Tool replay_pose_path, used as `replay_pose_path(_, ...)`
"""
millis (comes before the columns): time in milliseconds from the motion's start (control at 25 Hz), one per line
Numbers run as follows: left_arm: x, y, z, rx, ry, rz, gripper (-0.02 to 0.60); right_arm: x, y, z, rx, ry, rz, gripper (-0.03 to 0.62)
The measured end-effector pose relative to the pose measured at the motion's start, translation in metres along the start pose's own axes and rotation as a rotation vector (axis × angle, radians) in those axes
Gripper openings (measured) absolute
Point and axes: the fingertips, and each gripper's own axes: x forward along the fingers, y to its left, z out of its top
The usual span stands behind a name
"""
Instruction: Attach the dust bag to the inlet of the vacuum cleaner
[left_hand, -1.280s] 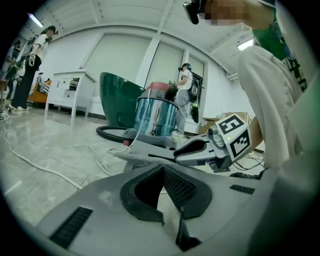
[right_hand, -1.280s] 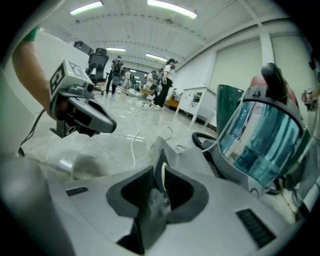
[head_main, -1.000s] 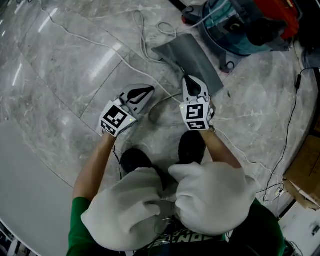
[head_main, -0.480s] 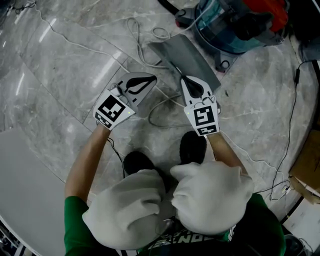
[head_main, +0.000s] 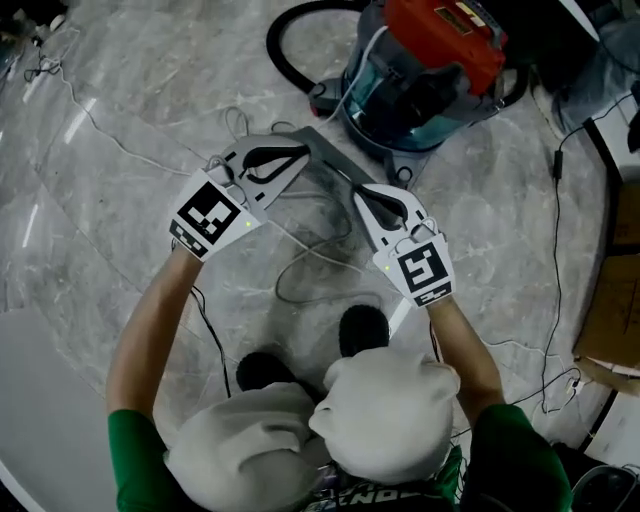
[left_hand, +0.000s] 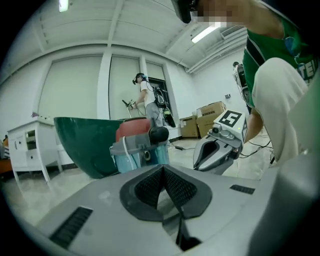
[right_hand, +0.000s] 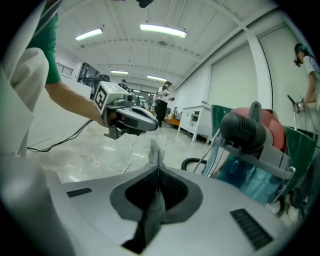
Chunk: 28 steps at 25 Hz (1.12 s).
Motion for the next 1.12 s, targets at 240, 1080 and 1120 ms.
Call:
replay_pose_path(240,0.027,0.015,0.048,0.037,0.020,-0.153,0.005,-0.035,-0.020,0.044,-0.088,-0.073,0.033,0.014)
replay_pose_path(1080,0.029,-0.022,0.048,-0.039,0.118,-0.386,0.006,-0.062,-0.025,0.069,-0.142,-0.131,0.125,0.012)
replay_pose_path(1120,0.028,-0.022,0.048,-0.042,0.114,-0.391,0.006,-0.062,-0.026,0.069,-0.143,-0.132,0.129,0.012)
